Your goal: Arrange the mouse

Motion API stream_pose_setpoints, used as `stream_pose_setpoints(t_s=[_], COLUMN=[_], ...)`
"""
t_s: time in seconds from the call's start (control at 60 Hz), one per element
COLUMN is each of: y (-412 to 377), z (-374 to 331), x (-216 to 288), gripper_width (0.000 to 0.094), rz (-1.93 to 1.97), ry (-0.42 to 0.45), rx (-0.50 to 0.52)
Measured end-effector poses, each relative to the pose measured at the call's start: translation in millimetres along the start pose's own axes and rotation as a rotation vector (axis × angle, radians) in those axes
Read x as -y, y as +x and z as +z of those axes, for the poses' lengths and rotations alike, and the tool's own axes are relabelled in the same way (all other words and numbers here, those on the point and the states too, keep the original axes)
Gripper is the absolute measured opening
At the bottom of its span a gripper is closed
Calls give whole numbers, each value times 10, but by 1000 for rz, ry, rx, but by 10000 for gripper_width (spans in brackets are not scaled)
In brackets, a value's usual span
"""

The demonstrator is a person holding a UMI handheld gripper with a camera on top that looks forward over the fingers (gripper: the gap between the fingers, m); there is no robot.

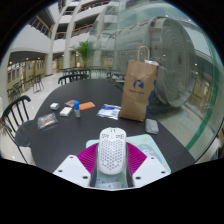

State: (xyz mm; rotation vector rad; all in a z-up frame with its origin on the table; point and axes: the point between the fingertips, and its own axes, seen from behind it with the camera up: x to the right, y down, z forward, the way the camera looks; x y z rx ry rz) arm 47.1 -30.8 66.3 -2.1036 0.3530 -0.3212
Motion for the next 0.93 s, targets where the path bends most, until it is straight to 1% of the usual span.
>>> stream_pose_setpoints(t_s=[0.05,0.167,0.283,0.3,0.333,0.367,0.4,0.45,0.5,0.533,0.567,0.617,0.65,0.783,0.933], y=[204,547,589,580,583,561,558,565,576,571,561,511,469,316,86], z=[13,128,192,185,187,191,184,160,119,35,-72,-239,-372,-992,-1543], x=[-165,-552,-810,-872,-834,-853,-843,-870,-891,-915,-923,-883,-875,-980,-1054], gripper_width=[414,415,419,443,448,452,477,535,573,646,724,785,797,797,796], rz=[30,27,-12,-25,-34,-47,-65,-80,-70,-65,-55,-28,-5,45,57], ry=[-19,-100,-146,-158,-128,-135,-126,-141,-169,-185,-183,-164,-154,-146,-112], rx=[-6,-2,25,25,27,35,33,20,3,-8,-19,-24,-25,-53,-48])
